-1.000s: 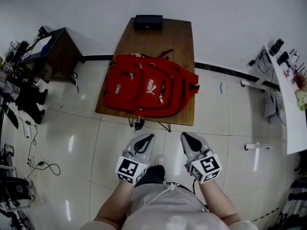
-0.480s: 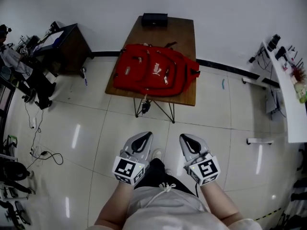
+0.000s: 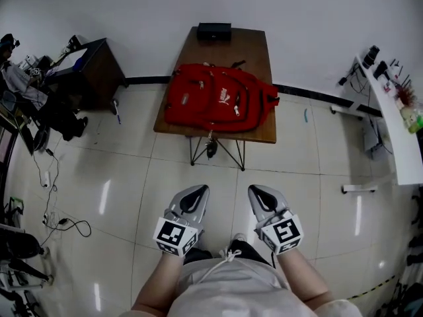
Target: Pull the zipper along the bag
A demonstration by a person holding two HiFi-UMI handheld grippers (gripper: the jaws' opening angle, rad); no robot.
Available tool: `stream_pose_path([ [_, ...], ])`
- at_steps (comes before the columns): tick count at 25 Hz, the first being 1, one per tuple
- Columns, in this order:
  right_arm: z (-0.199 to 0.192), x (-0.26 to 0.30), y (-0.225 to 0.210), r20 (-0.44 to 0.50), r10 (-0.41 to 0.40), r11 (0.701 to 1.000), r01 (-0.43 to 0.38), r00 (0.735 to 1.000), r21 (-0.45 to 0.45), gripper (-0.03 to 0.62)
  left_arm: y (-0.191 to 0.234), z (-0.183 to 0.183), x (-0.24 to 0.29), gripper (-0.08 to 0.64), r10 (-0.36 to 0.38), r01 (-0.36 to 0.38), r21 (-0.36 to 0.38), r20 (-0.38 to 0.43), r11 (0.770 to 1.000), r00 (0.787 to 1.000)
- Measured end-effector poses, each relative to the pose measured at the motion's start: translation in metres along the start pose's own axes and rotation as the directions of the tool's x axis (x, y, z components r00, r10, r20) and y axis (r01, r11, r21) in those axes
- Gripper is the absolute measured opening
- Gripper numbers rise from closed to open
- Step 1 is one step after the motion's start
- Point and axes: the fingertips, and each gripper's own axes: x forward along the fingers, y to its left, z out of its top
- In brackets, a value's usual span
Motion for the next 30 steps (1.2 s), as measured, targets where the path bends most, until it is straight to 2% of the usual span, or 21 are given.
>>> stream_pose_path([
  [4,0.005,0.013,0.02,0.037,-0.039,0.998,0.037,0.999,0.047,0.003,0.022,0.007,-0.012,0.006,-0.034,0.034,-0.002,-0.014,0.999,0.999],
  [10,0.017,0.035,0.054,0.067,-0.069,0.998,0.07,0.995,-0.007,0.003,0.044,0.015,-0.025,0.006,-0.082,0.082,0.002,-0.012,0.997,0.997],
  [12,0.023,0.041,0.061,0.101,-0.057,0.998,0.058,0.993,-0.007,0.005,0.052,0.015,-0.029,0.006,-0.094,0.094,-0.002,-0.004,0.996,0.996],
  [14,0.025,0.045,0.067,0.095,-0.062,0.998,0.063,0.994,0.001,0.005,0.059,0.018,-0.034,0.006,-0.101,0.101,-0.007,0.009,0.995,0.995],
  [20,0.031,0.054,0.067,0.096,-0.087,0.996,0.087,0.992,0.001,0.005,0.077,0.031,-0.038,0.006,-0.108,0.108,0.012,0.038,0.994,0.993],
  [30,0.043,0.061,0.062,0.089,-0.099,0.994,0.103,0.991,-0.034,0.005,0.076,0.035,-0.031,0.006,-0.139,0.138,0.028,0.038,0.99,0.99],
])
